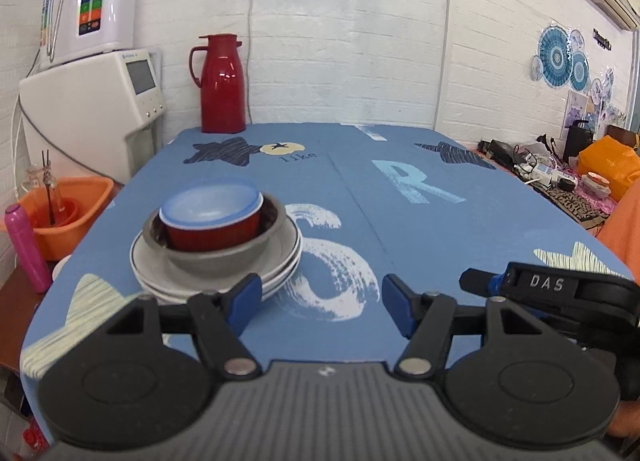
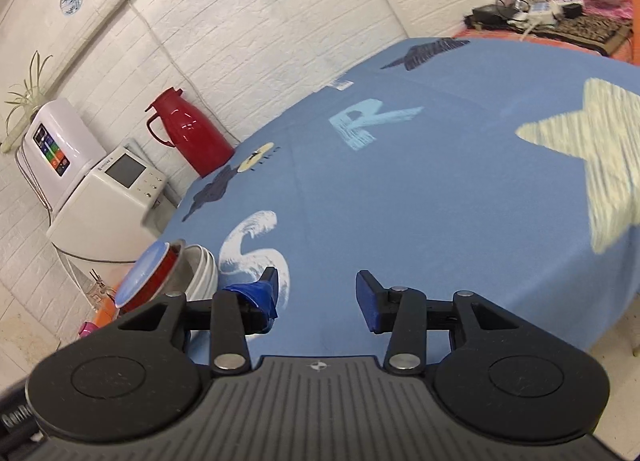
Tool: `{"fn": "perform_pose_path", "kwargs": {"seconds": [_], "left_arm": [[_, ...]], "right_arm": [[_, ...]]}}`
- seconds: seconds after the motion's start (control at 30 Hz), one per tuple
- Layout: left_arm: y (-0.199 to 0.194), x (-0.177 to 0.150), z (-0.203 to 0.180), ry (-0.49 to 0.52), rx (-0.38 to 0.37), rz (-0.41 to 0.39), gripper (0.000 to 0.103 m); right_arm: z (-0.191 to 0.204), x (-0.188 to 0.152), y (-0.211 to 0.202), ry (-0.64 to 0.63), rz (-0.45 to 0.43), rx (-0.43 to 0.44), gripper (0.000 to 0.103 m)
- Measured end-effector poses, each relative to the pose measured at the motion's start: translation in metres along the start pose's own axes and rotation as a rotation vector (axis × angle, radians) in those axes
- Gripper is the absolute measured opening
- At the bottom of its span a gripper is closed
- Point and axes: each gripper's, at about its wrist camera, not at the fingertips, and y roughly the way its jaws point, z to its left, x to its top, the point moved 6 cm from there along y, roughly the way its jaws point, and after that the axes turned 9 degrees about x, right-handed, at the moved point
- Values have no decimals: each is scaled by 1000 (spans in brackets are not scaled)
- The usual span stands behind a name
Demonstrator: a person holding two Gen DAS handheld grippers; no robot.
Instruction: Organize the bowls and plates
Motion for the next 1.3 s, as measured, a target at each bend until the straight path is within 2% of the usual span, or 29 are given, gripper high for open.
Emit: {"fn": "perform_pose_path", "kwargs": {"seconds": [0.27,0.4,0.5,0.67,1.07,1.1,1.2,1.3], "left_arm": [[-30,-29,12,-24,69,-21,68],[-48,-33,14,-13,91,-70,72],[-54,-34,13,-13,85,-107,75],[-44,-39,6,-9,56,-50,75],[-43,-49,-21,74,36,-40,75],[-43,-49,-20,73,40,-38,75],[-42,-50,-13,52,42,-29,75],[-40,-52,-5,42,67,-25,75]], "right_arm": [[8,-14,-36,-65,-44,37,30],[9,-23,-49,-108,-58,30,31],[3,-30,-51,-139,-57,-4,32],[-3,-35,-55,-204,-68,-89,33],[5,-36,-79,-365,-181,-213,37],[5,-36,-79,-362,-177,-207,38],[4,-40,-75,-278,-118,-85,39],[8,-51,-63,-256,-33,-26,39]]}}
